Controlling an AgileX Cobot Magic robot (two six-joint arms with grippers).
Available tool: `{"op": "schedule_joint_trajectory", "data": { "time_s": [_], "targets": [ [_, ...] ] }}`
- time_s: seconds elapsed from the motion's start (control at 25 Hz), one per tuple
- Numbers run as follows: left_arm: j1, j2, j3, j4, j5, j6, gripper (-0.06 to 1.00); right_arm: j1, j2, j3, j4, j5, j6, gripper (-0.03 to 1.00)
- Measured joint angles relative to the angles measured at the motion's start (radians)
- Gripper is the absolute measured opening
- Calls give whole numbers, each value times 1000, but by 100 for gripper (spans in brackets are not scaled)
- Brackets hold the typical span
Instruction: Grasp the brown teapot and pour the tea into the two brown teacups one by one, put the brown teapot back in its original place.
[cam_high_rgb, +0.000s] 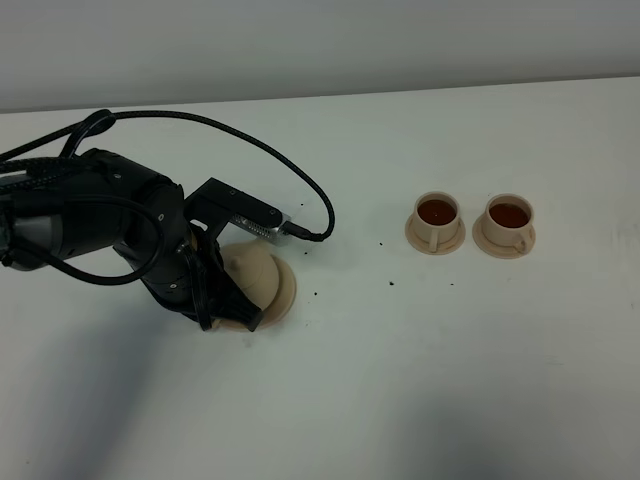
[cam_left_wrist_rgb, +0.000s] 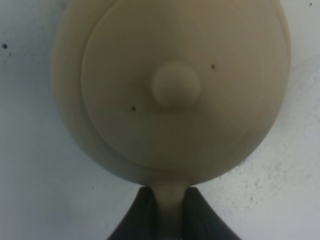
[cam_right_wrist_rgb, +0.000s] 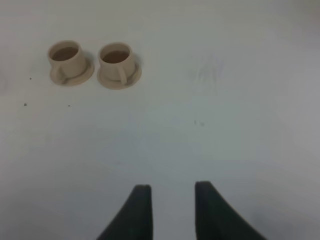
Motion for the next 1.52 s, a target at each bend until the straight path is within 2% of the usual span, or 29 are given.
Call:
{"op": "schedule_joint_trajectory", "data": {
  "time_s": [0.28, 0.52, 0.68, 0.88, 0.96, 1.04, 1.28, 1.52],
  "targets": [
    [0, 0, 0, 0, -1, -7, 18, 0, 0, 0, 0, 0, 0, 24],
    [0, -4, -1, 0, 23, -8, 39, 0, 0, 0, 0, 0, 0, 24],
    [0, -60, -8, -1, 116, -12, 47, 0, 0, 0, 0, 0, 0, 24],
    [0, -214, 0, -29, 363, -13, 47, 0, 0, 0, 0, 0, 0, 24],
    [0, -293, 30, -41, 440, -13, 46, 0, 0, 0, 0, 0, 0, 24],
    [0, -368, 88, -45, 474, -13, 45, 0, 0, 0, 0, 0, 0, 24],
    [0, -589, 318, -45, 474, -26, 43, 0, 0, 0, 0, 0, 0, 24],
    [0, -800, 461, -57, 453, -59, 43, 0, 0, 0, 0, 0, 0, 24]
  ]
}}
